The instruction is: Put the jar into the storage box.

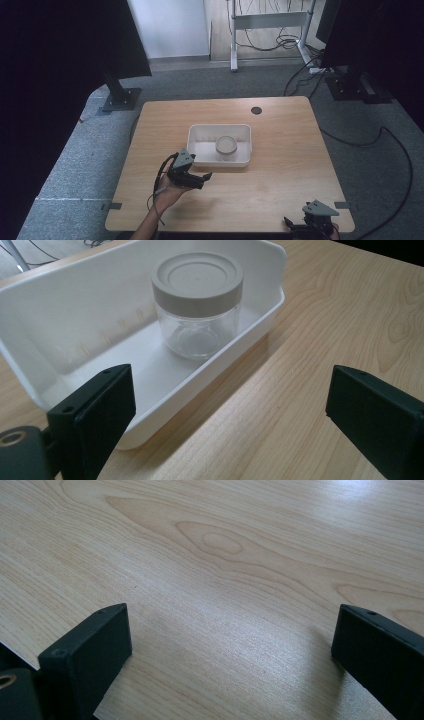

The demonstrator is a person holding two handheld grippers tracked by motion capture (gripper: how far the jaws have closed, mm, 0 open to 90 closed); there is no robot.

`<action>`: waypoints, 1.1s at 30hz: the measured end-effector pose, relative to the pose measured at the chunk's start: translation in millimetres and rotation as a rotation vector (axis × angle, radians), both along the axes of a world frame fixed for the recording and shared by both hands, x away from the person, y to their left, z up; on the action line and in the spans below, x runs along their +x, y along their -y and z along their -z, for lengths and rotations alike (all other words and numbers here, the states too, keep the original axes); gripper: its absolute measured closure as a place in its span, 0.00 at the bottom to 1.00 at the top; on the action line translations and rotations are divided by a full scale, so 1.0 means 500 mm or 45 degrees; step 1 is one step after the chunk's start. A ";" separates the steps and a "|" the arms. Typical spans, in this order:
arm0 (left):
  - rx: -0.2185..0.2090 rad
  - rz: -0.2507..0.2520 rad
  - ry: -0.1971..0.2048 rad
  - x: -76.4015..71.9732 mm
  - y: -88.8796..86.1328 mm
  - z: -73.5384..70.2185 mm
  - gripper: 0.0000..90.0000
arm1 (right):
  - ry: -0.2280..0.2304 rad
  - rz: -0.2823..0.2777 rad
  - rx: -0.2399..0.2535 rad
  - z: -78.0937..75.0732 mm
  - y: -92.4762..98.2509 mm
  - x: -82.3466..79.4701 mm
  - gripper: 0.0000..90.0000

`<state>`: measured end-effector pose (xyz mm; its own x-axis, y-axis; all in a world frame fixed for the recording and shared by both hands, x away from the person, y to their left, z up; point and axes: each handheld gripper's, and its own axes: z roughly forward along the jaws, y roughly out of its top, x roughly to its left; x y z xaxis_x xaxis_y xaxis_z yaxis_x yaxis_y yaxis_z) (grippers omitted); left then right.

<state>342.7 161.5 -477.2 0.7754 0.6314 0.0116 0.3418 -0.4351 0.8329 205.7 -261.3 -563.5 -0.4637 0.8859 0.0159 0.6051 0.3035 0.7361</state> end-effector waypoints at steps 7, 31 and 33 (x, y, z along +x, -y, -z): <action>-0.009 -0.006 -0.003 -0.011 -0.013 0.006 0.06 | 0.000 0.001 0.000 0.000 0.000 0.000 0.02; -0.041 -0.053 -0.008 -0.047 -0.062 0.022 0.06 | 0.001 0.005 0.001 0.000 0.000 0.001 0.02; -0.041 -0.057 -0.008 -0.049 -0.064 0.026 0.06 | 0.001 0.005 0.001 0.000 0.000 0.001 0.02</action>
<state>318.0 193.4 -490.1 0.7464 0.6653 -0.0143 0.3657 -0.3921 0.8441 206.2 -261.0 -563.5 -0.4604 0.8876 0.0163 0.6056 0.3006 0.7368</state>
